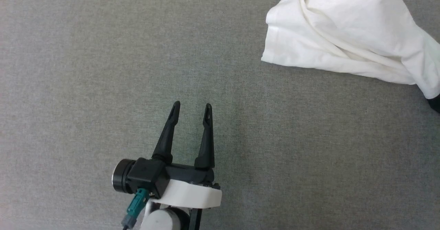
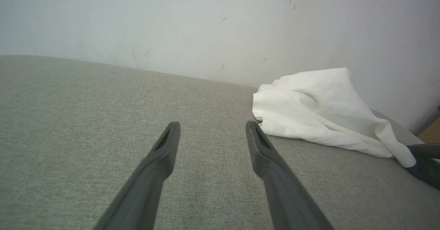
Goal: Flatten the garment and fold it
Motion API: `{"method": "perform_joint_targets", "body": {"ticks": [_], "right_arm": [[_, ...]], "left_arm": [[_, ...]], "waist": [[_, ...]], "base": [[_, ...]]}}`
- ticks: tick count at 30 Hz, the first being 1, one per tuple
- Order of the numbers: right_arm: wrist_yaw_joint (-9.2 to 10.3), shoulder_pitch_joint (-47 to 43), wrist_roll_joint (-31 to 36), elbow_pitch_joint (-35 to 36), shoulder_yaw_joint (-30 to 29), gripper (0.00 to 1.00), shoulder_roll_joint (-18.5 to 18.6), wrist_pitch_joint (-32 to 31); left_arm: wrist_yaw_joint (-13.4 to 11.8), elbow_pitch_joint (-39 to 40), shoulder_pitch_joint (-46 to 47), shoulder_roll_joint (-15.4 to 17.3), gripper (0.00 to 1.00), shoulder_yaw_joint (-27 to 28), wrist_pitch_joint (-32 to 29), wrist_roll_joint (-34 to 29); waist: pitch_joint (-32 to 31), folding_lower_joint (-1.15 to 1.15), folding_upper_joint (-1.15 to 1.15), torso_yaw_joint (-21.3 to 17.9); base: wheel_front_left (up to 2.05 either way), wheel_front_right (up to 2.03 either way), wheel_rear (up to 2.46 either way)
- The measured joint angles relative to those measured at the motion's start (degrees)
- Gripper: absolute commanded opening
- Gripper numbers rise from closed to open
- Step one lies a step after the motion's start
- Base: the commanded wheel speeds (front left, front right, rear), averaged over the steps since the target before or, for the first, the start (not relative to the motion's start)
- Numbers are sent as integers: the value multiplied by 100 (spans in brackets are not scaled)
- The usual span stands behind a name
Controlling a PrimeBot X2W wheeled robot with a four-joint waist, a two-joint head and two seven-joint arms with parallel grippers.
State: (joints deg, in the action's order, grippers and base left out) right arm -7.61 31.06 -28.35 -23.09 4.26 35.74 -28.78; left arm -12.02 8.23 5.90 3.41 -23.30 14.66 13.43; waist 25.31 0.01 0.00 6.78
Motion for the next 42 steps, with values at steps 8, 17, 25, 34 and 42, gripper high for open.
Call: {"method": "perform_joint_targets", "body": {"ticks": [8,17,25,34,42], "right_arm": [[0,30,-10,188,-49,0,155,613],[7,391,74,2651,1448,0,146,1046],[5,-458,-688,3933,4385,0,-103,387],[5,-1116,-1202,3386,4213,100,359,547],[7,-1150,-1669,3524,1815,100,-175,855]], "left_arm": [[-19,-31,-1,-3,100,52,2,16],[43,-92,-93,3,100,134,7,126],[81,-33,-374,37,100,210,5,235],[86,24,-470,36,100,257,7,275],[88,4,-530,22,100,244,7,328]], "waist": [[-181,0,0,-72],[-629,-1,0,-137],[-948,-2,0,52],[-915,0,0,283],[-1065,-1,0,206]], "base": [[0,0,0],[0,0,0],[0,0,0],[0,0,0],[0,0,0]]}}
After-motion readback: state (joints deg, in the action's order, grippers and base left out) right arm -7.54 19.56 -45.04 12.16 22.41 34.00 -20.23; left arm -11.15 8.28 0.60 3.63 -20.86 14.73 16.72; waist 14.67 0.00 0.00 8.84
